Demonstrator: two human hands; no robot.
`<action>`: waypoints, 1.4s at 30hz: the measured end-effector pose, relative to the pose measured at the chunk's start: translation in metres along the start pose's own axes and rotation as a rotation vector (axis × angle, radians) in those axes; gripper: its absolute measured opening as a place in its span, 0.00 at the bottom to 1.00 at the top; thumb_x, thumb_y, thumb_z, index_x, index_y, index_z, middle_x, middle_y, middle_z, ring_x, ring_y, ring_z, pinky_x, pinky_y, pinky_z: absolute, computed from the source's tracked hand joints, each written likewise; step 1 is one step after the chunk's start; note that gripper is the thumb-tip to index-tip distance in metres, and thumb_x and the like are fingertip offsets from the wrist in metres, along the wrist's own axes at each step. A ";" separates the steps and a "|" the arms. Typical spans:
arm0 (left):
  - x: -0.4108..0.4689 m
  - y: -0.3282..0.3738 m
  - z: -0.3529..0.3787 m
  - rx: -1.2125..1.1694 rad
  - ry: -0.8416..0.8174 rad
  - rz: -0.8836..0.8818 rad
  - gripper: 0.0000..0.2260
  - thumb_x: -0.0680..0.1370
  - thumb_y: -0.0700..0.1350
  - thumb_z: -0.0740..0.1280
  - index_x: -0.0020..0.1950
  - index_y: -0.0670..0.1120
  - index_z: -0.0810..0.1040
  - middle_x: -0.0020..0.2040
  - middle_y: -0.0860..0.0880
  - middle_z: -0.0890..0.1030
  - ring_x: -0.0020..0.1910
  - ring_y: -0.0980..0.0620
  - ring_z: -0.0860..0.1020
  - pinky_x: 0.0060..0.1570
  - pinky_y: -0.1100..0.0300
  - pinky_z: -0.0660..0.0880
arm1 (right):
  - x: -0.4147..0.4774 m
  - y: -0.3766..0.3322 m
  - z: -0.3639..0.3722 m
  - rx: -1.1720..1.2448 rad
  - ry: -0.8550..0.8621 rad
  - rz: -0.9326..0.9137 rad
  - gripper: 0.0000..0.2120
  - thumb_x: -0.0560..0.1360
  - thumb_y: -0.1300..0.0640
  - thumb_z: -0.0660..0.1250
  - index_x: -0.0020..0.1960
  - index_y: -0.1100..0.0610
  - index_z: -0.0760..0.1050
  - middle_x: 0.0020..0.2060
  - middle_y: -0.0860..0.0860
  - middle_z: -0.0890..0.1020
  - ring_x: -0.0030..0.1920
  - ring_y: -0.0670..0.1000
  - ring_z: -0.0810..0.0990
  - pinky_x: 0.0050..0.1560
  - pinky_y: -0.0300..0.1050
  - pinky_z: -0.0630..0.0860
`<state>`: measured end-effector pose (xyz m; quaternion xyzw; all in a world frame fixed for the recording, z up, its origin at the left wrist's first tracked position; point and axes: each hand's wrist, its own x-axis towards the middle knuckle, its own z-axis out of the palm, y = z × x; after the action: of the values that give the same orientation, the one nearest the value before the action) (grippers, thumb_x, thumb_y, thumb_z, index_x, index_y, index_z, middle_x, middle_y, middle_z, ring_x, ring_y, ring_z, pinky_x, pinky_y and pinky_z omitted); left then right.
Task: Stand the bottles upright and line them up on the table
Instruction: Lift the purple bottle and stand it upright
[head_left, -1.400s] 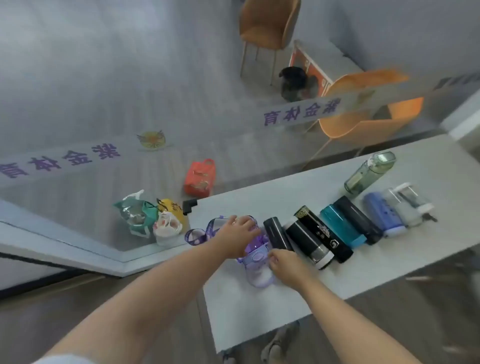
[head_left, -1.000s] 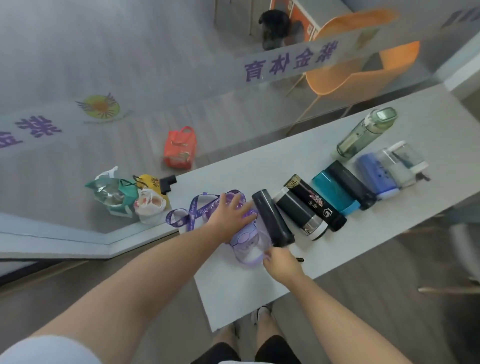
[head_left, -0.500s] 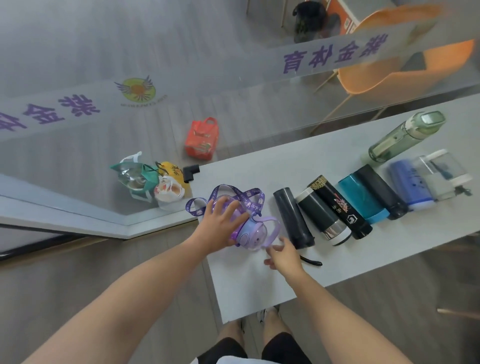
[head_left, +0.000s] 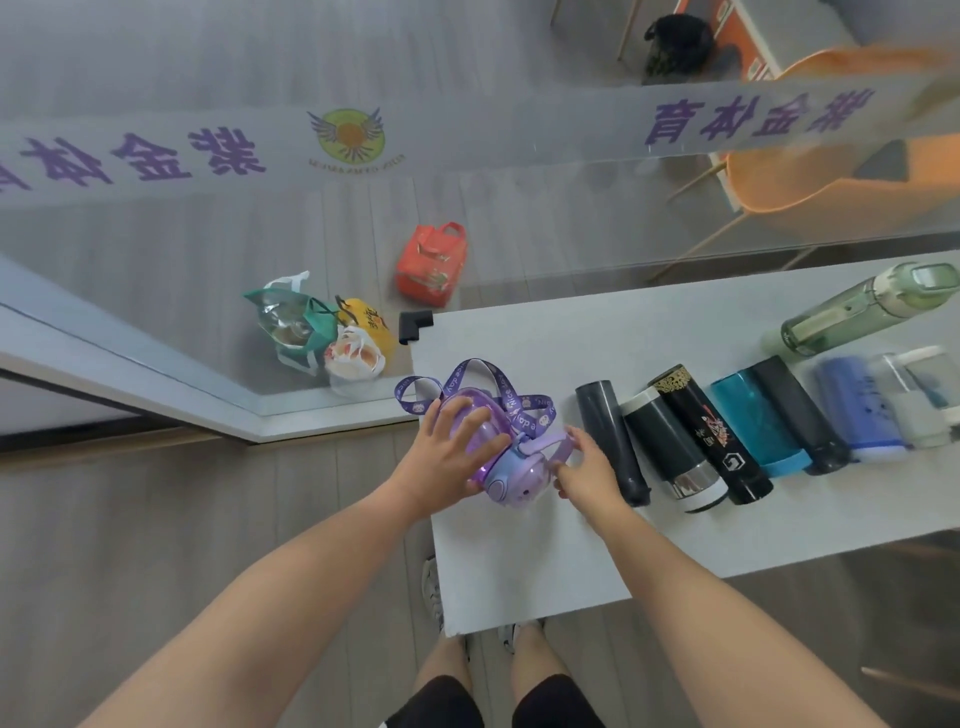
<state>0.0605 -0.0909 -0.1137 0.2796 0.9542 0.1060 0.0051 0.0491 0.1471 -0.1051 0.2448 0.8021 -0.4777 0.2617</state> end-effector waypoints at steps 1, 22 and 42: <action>-0.002 0.000 0.001 -0.002 0.003 -0.007 0.28 0.68 0.56 0.73 0.67 0.55 0.73 0.67 0.45 0.64 0.67 0.35 0.66 0.66 0.32 0.62 | 0.002 -0.001 -0.002 -0.003 -0.024 0.023 0.21 0.79 0.63 0.65 0.70 0.50 0.70 0.61 0.50 0.77 0.43 0.53 0.81 0.41 0.46 0.80; -0.014 0.023 -0.037 -0.523 -0.128 -0.641 0.32 0.76 0.56 0.70 0.76 0.49 0.62 0.73 0.50 0.68 0.68 0.48 0.69 0.60 0.51 0.74 | -0.058 -0.192 -0.002 -1.046 -0.084 -0.696 0.11 0.74 0.60 0.64 0.55 0.57 0.78 0.53 0.55 0.81 0.51 0.59 0.78 0.48 0.50 0.76; -0.002 0.095 -0.040 -0.130 -0.223 -0.333 0.10 0.81 0.47 0.59 0.61 0.48 0.74 0.56 0.47 0.79 0.54 0.43 0.77 0.48 0.52 0.71 | -0.040 -0.085 -0.116 -0.933 0.006 -0.485 0.10 0.82 0.53 0.60 0.51 0.55 0.79 0.46 0.53 0.84 0.45 0.54 0.82 0.50 0.53 0.81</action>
<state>0.1102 -0.0219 -0.0553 0.1269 0.9720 0.1334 0.1461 0.0027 0.2092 0.0225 -0.0894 0.9639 -0.1159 0.2225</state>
